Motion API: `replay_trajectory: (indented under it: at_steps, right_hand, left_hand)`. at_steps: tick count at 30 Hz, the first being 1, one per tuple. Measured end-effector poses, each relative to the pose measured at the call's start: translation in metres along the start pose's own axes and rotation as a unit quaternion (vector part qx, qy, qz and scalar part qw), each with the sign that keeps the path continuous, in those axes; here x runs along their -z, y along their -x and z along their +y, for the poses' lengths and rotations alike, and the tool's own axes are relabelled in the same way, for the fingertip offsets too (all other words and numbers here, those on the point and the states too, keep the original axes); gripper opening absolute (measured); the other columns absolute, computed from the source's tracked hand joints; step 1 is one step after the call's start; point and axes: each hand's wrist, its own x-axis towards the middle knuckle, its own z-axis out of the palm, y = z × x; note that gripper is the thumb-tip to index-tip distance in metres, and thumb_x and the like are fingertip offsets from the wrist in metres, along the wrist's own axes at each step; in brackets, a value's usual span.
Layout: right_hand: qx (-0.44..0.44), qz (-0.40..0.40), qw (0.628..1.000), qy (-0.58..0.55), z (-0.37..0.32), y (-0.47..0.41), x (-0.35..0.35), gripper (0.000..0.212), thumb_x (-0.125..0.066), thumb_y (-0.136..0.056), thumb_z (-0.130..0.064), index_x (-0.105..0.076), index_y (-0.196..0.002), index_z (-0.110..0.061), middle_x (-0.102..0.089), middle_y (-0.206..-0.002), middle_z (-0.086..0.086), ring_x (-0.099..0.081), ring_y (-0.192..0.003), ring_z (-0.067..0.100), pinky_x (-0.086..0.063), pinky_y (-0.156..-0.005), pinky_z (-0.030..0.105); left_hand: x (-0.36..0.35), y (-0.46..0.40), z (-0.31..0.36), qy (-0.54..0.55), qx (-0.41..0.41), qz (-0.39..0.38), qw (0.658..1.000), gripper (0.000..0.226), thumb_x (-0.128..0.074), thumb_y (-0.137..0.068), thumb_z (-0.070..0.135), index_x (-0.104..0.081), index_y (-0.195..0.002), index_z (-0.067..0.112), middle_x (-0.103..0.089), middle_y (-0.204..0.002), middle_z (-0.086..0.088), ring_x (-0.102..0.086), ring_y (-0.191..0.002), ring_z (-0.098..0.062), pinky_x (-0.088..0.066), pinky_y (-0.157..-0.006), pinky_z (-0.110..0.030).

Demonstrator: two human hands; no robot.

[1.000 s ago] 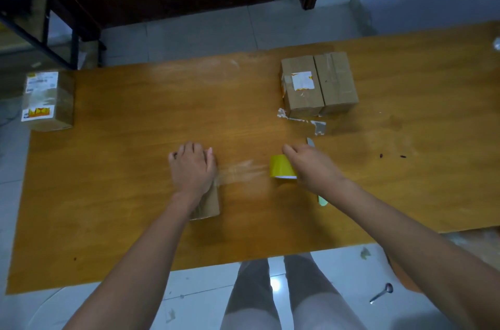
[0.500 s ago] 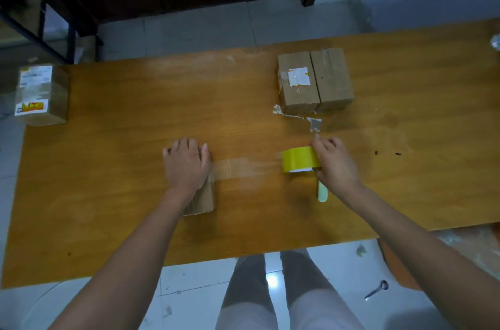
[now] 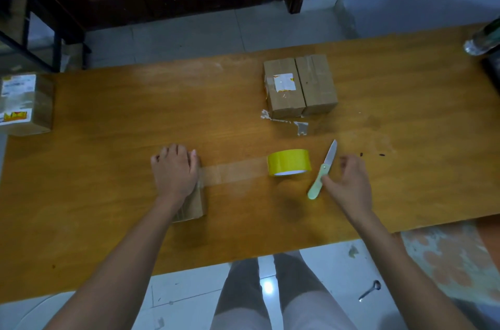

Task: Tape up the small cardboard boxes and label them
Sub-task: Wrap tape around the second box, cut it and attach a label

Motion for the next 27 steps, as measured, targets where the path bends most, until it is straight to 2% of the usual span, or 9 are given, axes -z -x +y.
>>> replay_trajectory:
  at_steps: [2,5,10,13,16,19,21,24,27]
  right_hand:
    - [-0.11,-0.023,0.994,-0.009,0.005,0.007,-0.008,0.052,-0.064,-0.086,-0.043,-0.049,-0.118,-0.006,-0.056,-0.116,0.012,-0.058,-0.096,0.028,-0.047,-0.068,0.036]
    - [-0.111,-0.032,0.991,0.065,-0.001,0.007,-0.027,0.043,-0.056,-0.091,-0.047,-0.051,-0.107,-0.007,-0.061,-0.1,0.012,-0.059,-0.08,0.029,-0.038,-0.054,0.032]
    - [-0.135,-0.064,0.986,0.072,0.007,-0.003,-0.03,0.031,-0.058,-0.093,-0.034,-0.056,-0.096,-0.004,-0.064,-0.095,0.015,-0.061,-0.083,0.034,-0.038,-0.06,0.033]
    - [-0.146,-0.073,0.986,0.025,0.015,0.006,-0.016,0.028,-0.046,-0.099,-0.032,-0.055,-0.092,-0.006,-0.06,-0.078,0.009,-0.055,-0.066,0.026,-0.04,-0.057,0.034]
    - [-0.101,-0.011,0.993,-0.059,0.007,0.03,-0.004,0.02,-0.041,-0.099,-0.024,-0.05,-0.092,-0.008,-0.061,-0.07,0.007,-0.059,-0.062,0.026,-0.043,-0.053,0.035]
    - [-0.054,0.037,0.984,-0.166,-0.029,0.061,0.0,0.019,-0.041,-0.099,-0.022,-0.047,-0.081,-0.016,-0.061,-0.059,0.002,-0.058,-0.049,0.012,-0.043,-0.046,0.03]
    - [-0.018,0.008,0.98,-0.2,-0.063,0.079,-0.012,0.022,-0.039,-0.101,-0.028,-0.046,-0.082,-0.021,-0.057,-0.055,0.001,-0.054,-0.043,0.01,-0.044,-0.043,0.03]
    - [0.027,-0.098,0.981,-0.165,-0.11,0.1,-0.052,0.03,-0.032,-0.103,-0.036,-0.051,-0.094,-0.014,-0.061,-0.062,0.012,-0.06,-0.054,0.03,-0.048,-0.051,0.046]
    - [0.061,-0.151,0.985,-0.064,-0.138,0.117,-0.094,0.038,-0.026,-0.103,-0.04,-0.052,-0.101,-0.012,-0.067,-0.076,0.019,-0.064,-0.071,0.039,-0.047,-0.06,0.041]
  left_hand:
    - [0.001,0.0,0.001,-0.003,0.002,-0.004,1.0,0.054,-0.021,-0.098,0.041,-0.06,-0.09,0.005,-0.061,-0.093,-0.014,-0.054,-0.092,-0.033,-0.037,-0.078,-0.043]
    - [0.0,-0.001,0.001,-0.006,0.0,-0.011,1.0,0.051,-0.023,-0.1,0.039,-0.06,-0.093,0.004,-0.061,-0.097,-0.015,-0.054,-0.095,-0.033,-0.037,-0.08,-0.044]
    - [0.001,-0.007,-0.001,-0.006,0.0,-0.045,0.999,0.044,-0.029,-0.104,0.036,-0.06,-0.103,0.005,-0.06,-0.109,-0.015,-0.051,-0.106,-0.035,-0.036,-0.088,-0.047]
    - [0.002,-0.011,-0.009,0.002,-0.01,-0.08,0.997,0.048,-0.026,-0.104,0.039,-0.056,-0.116,0.003,-0.053,-0.124,-0.016,-0.045,-0.116,-0.036,-0.034,-0.095,-0.048]
    - [0.003,-0.011,-0.016,0.03,-0.024,-0.083,0.996,0.049,-0.027,-0.104,0.04,-0.053,-0.121,0.002,-0.048,-0.128,-0.017,-0.044,-0.117,-0.036,-0.034,-0.096,-0.048]
    - [0.001,-0.005,-0.014,0.017,-0.034,-0.045,0.998,0.046,-0.032,-0.103,0.04,-0.055,-0.115,0.002,-0.053,-0.117,-0.017,-0.051,-0.106,-0.035,-0.037,-0.087,-0.045]
    - [0.0,-0.001,-0.01,-0.003,-0.037,-0.02,0.999,0.043,-0.034,-0.103,0.038,-0.058,-0.106,0.003,-0.057,-0.108,-0.015,-0.053,-0.098,-0.034,-0.037,-0.081,-0.043]
    - [-0.002,0.001,-0.006,0.0,-0.037,0.003,0.999,0.04,-0.034,-0.103,0.036,-0.06,-0.097,0.006,-0.06,-0.097,-0.012,-0.054,-0.092,-0.031,-0.037,-0.077,-0.041]
    - [-0.005,0.002,-0.014,0.015,-0.016,0.015,1.0,0.038,-0.037,-0.102,0.034,-0.061,-0.095,0.005,-0.061,-0.096,-0.013,-0.054,-0.092,-0.033,-0.037,-0.076,-0.041]
